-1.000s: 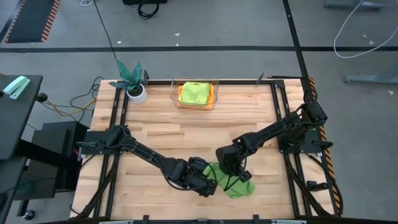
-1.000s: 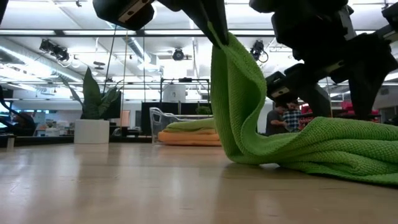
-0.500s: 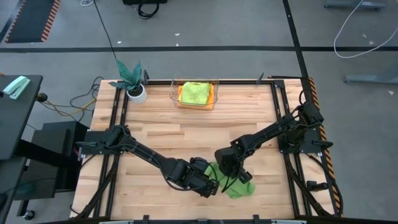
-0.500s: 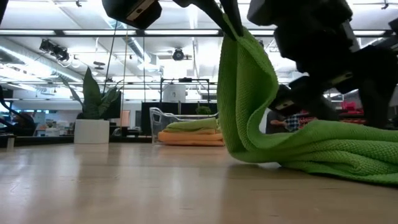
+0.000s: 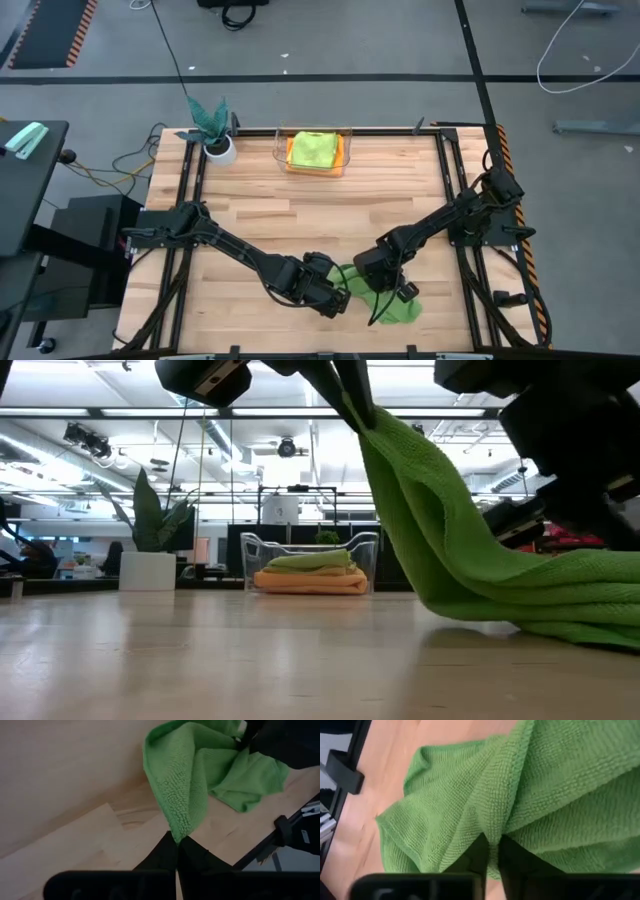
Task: Fold microfiber towels
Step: Fold the green towel
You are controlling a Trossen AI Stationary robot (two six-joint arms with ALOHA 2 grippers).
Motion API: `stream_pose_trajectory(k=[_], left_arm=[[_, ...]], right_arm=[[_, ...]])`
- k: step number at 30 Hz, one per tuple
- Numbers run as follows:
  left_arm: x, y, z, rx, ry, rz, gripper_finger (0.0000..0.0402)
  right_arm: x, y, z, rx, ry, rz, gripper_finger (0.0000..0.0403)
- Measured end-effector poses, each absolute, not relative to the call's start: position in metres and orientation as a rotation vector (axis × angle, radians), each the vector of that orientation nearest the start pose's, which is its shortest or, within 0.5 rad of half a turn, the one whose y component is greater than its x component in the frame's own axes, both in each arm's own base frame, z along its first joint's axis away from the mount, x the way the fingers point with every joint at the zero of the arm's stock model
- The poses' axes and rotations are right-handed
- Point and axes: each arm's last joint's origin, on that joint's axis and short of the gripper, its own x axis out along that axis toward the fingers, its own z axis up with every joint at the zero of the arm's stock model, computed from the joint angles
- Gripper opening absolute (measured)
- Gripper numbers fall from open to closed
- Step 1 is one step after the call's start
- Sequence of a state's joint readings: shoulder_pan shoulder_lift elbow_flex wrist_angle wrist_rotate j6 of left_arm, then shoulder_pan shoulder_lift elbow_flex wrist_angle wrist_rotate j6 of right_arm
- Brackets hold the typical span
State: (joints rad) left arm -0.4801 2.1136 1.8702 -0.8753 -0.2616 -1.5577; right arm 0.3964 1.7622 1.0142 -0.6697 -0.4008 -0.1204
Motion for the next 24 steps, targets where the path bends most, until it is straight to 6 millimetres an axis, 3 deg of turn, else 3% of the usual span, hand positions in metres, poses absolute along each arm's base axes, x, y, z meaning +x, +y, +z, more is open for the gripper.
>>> stream_pose_trajectory(k=[3,8,18,24], left_arm=[[0.403,-0.201,0.242,-0.993,0.914,0.628,0.0007],[0.402,-0.196,0.242,-0.958,0.883,0.67,0.0006],[0.41,-0.169,0.245,-0.758,0.736,0.764,0.0005],[0.411,-0.14,0.271,-0.652,0.632,0.795,0.0004]], right_arm=[[0.276,0.127,0.148,-0.087,1.423,0.713,0.0011],[0.271,0.121,0.161,-0.137,1.427,0.576,0.0015],[0.234,0.096,0.232,-0.121,1.306,0.32,0.0005],[0.196,0.07,0.267,-0.044,1.288,0.109,0.0004]])
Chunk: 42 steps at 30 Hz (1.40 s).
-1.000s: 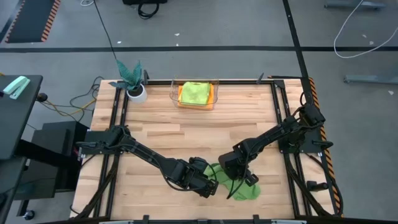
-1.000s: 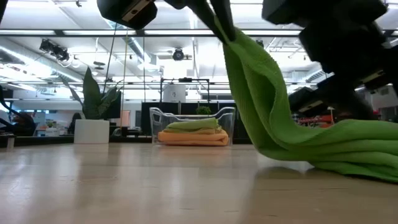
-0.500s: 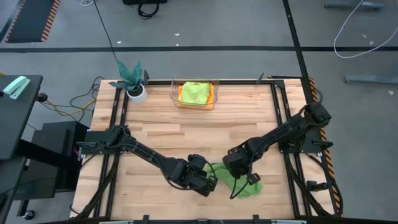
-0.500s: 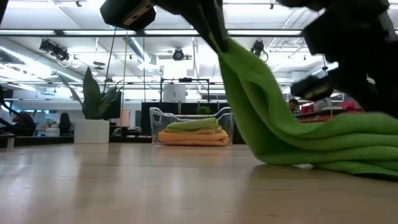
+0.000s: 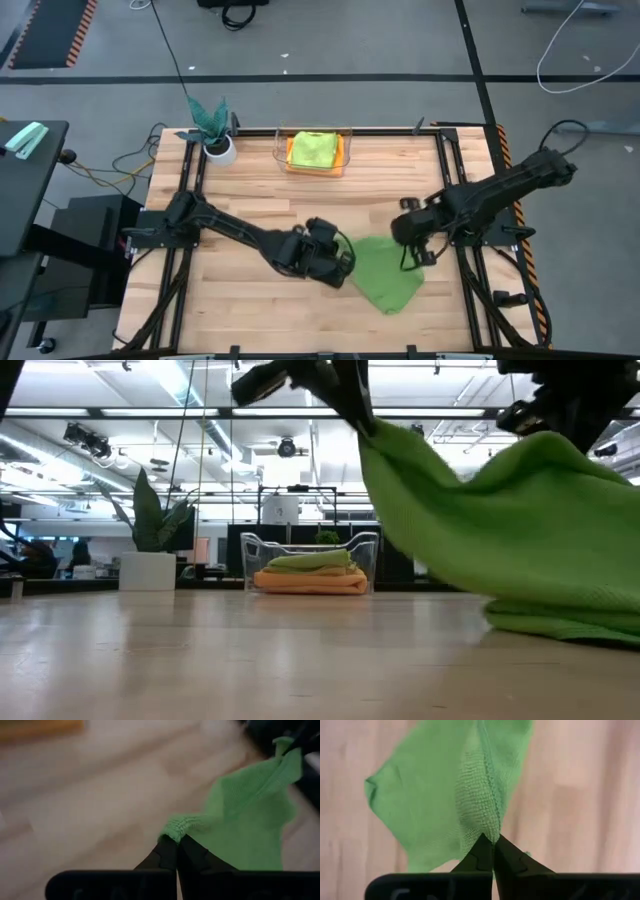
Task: Fold microfiber towels
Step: Fold the green towel
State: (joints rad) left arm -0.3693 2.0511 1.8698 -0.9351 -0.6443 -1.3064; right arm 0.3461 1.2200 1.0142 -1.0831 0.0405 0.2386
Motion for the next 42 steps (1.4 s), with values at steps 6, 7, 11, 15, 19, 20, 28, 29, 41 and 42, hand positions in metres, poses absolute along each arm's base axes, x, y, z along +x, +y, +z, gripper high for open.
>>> stream_pose_trajectory(k=[6,7,11,15,19,20,28,29,41,42], left_arm=[[0.404,-0.109,0.304,-0.564,0.526,0.836,0.0004],[0.403,-0.105,0.31,-0.555,0.523,0.832,0.0004],[0.402,-0.09,0.324,-0.516,0.501,0.817,0.0004],[0.402,-0.078,0.341,-0.49,0.453,0.794,0.0004],[0.397,-0.069,0.361,-0.449,0.405,0.791,0.0004],[0.396,-0.067,0.366,-0.431,0.391,0.801,0.0004],[0.374,-0.06,0.417,-0.361,0.281,0.824,0.0004],[0.372,-0.06,0.419,-0.351,0.278,0.828,0.0004],[0.336,-0.056,0.45,-0.296,0.186,0.921,0.0004],[0.334,-0.054,0.451,-0.295,0.188,0.925,0.0004]], right_arm=[[0.163,0.053,0.286,0.022,1.28,-0.035,0.0002],[0.159,0.052,0.288,0.035,1.276,-0.042,0.0002],[0.152,0.049,0.301,0.055,1.262,-0.069,0.0002],[0.151,0.046,0.334,-0.021,1.238,-0.154,0.0001],[0.148,0.04,0.374,-0.076,1.161,-0.229,0.0001],[0.147,0.038,0.382,-0.082,1.151,-0.233,0.0],[0.149,0.024,0.408,-0.094,1.09,-0.259,0.0],[0.15,0.023,0.41,-0.098,1.09,-0.258,0.0],[0.137,0.006,0.472,-0.107,0.852,-0.323,0.0],[0.134,0.002,0.476,-0.101,0.836,-0.339,0.0]])
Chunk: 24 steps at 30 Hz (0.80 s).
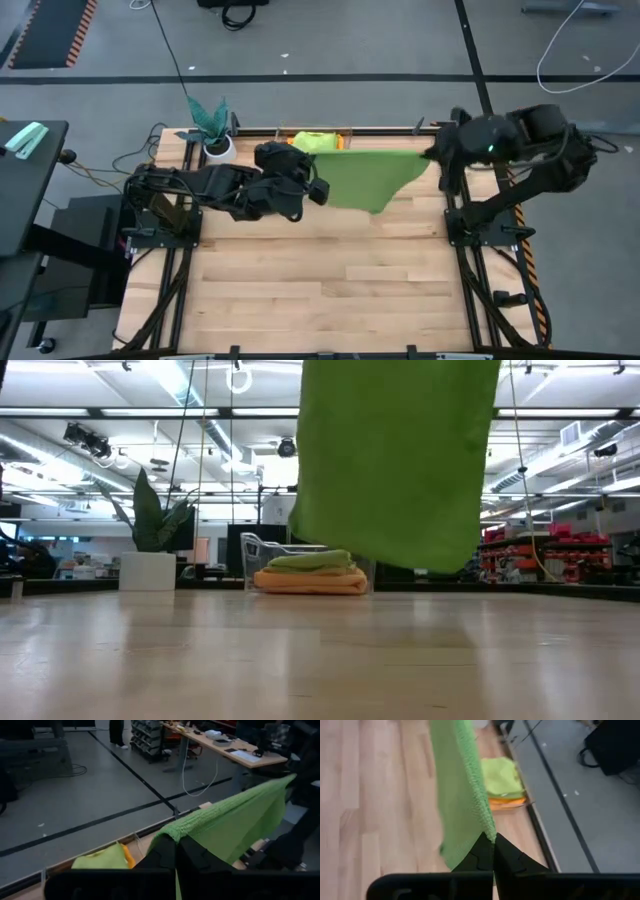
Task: Fold microfiber towels
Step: Fold the green towel
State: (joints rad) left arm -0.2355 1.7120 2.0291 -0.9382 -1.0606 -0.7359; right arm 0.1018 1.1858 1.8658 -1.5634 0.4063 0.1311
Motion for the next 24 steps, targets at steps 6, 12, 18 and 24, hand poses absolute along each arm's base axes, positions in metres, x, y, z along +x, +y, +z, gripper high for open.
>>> stream_pose_trajectory(k=[6,12,18,24], left_arm=[[0.337,-0.051,0.449,-0.304,0.197,0.921,0.0004],[0.342,-0.075,0.437,-0.267,0.185,0.935,0.0004],[0.345,-0.105,0.422,-0.241,0.164,0.942,0.0004],[0.35,-0.129,0.402,-0.278,0.149,0.938,0.0004]], right_arm=[[0.118,-0.012,0.485,-0.032,0.791,-0.385,0.0],[0.111,-0.004,0.478,0.058,0.8,-0.302,0.0],[0.11,0.012,0.463,0.096,0.847,-0.207,0.0],[0.111,0.034,0.447,0.136,0.913,-0.12,0.0]])
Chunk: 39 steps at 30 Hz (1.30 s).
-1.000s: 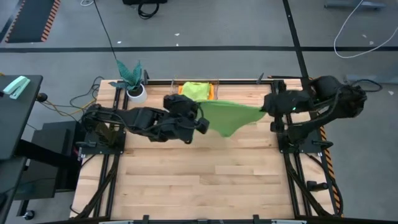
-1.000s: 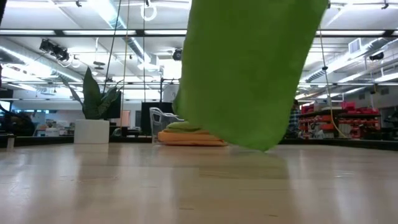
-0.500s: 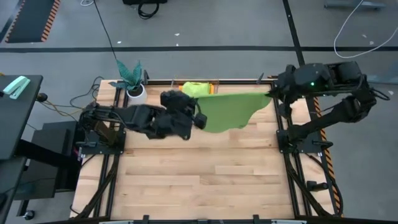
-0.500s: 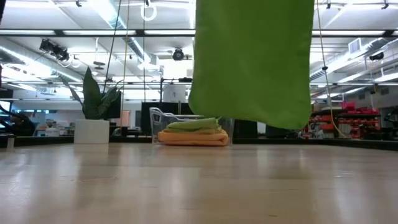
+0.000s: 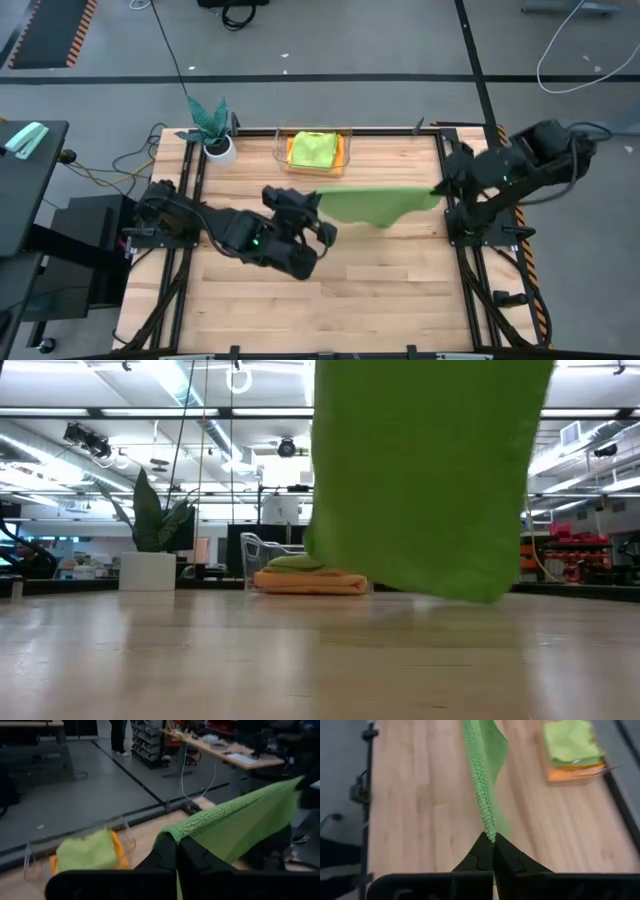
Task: Fold microfiber towels
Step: Fold the green towel
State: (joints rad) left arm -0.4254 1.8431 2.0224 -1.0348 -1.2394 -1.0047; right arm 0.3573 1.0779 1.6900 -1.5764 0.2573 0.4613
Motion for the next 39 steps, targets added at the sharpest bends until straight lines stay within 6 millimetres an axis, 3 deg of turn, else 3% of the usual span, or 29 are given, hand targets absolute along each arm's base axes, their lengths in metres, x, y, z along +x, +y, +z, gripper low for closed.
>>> stream_pose_trajectory(k=[5,9,16,20,25,32,39], left_arm=[[0.357,-0.148,0.383,-0.328,0.149,0.921,0.0004],[0.358,-0.161,0.377,-0.351,0.142,0.892,0.0004],[0.356,-0.169,0.385,-0.286,0.078,0.9,0.0004],[0.356,-0.169,0.387,-0.266,0.076,0.902,0.0004],[0.355,-0.168,0.385,-0.29,0.076,0.905,0.0004],[0.358,-0.174,0.368,-0.323,0.124,0.898,0.0004],[0.35,-0.179,0.348,-0.426,0.283,0.887,0.0004]], right_arm=[[0.108,0.056,0.44,0.152,0.961,-0.01,0.0],[0.1,0.07,0.445,0.178,0.973,0.117,0.0],[0.084,0.064,0.474,0.272,0.866,0.17,0.0],[0.08,0.061,0.481,0.288,0.836,0.175,0.0],[0.084,0.064,0.474,0.304,0.872,0.156,0.0],[0.091,0.073,0.463,0.314,0.96,0.175,0.0],[0.105,0.085,0.457,0.25,0.988,0.168,0.0]])
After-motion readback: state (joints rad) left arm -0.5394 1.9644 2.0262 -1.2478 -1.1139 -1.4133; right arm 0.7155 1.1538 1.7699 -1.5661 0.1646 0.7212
